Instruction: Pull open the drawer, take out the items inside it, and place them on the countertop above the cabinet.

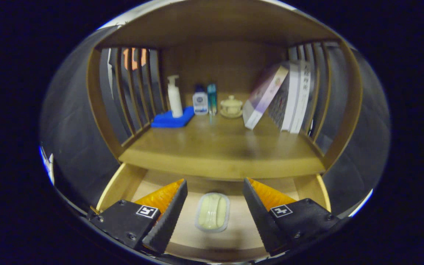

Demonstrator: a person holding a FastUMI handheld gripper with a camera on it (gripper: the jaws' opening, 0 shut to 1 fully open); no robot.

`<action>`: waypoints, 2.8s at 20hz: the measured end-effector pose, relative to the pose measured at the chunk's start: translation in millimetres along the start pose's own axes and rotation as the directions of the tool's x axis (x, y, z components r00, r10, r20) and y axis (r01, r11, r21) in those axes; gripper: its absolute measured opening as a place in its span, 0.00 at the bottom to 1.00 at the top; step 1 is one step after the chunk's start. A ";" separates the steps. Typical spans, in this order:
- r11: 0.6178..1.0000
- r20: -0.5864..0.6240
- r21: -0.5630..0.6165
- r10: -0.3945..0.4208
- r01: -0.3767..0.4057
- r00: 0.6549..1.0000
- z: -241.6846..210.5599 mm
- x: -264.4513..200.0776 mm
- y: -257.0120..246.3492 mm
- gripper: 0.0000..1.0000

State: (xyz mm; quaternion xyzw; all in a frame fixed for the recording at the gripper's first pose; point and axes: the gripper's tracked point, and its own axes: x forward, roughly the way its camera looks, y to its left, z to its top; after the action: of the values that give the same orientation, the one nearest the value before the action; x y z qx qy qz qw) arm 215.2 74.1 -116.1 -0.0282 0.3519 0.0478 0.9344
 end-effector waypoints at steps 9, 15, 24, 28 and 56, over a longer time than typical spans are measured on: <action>1.000 -0.333 -0.016 -0.016 0.011 0.943 -57.8 59.7 2.3 0.73; 0.999 -0.462 0.036 -0.002 0.020 0.887 -85.0 67.6 3.6 0.48; 0.994 -0.443 0.106 0.078 -0.034 0.893 -82.0 43.2 9.1 0.22; 0.983 -0.394 0.156 0.150 -0.095 0.907 -63.5 14.6 19.5 0.22; 0.991 -0.110 0.125 0.053 -0.039 0.993 109.5 71.6 8.8 0.22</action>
State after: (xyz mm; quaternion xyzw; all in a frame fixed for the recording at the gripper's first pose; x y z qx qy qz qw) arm 339.5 97.3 -81.3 0.0348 0.4070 0.0462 0.9116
